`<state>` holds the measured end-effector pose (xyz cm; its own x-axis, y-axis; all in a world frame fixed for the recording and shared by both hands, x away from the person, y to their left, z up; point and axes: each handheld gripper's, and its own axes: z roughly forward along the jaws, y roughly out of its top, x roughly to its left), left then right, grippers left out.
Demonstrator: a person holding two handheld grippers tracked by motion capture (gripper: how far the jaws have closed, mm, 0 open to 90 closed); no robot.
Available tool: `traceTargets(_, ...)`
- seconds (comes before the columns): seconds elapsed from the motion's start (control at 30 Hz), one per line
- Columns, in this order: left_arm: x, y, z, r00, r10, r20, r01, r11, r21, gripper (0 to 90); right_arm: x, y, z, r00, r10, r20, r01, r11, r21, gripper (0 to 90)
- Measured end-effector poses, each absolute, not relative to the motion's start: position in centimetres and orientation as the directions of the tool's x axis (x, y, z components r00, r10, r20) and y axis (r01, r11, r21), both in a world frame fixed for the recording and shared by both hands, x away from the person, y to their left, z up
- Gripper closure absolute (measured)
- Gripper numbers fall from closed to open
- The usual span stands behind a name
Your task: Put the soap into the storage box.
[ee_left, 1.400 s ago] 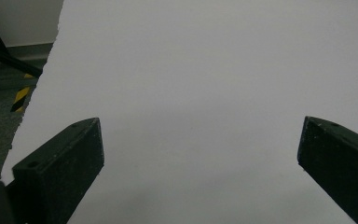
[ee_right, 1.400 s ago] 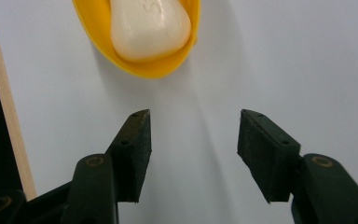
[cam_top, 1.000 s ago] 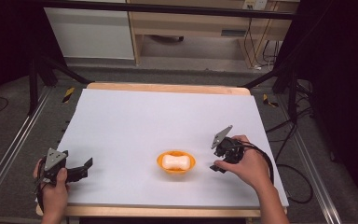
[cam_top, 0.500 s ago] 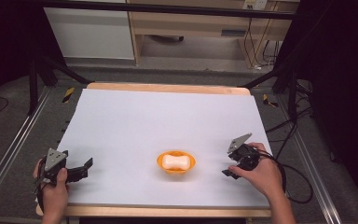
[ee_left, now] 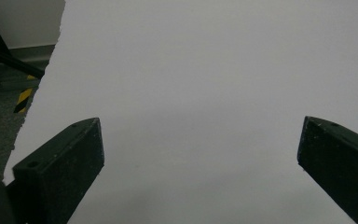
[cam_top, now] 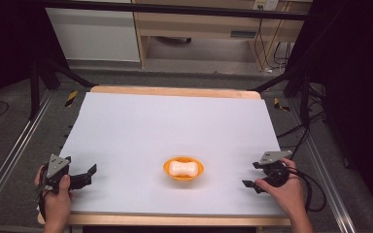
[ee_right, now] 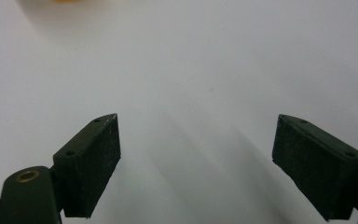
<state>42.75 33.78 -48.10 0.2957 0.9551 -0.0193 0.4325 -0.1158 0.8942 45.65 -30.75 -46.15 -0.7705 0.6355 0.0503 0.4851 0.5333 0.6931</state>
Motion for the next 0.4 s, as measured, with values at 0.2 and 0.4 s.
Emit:
traceTargets(0.2,42.8,33.8,-48.1,0.295,0.955,-0.017,0.434,-0.118,0.893,0.0,44.2,-33.8,-47.7,-0.734,0.661,0.157,0.464,0.318,0.827,10.0)
traceTargets(0.4,42.7,34.0,-48.1,0.279,0.96,-0.033,0.431,-0.095,0.898,0.0,43.7,-35.2,-47.8,-0.667,0.716,0.206,0.447,0.163,0.88,8.1)
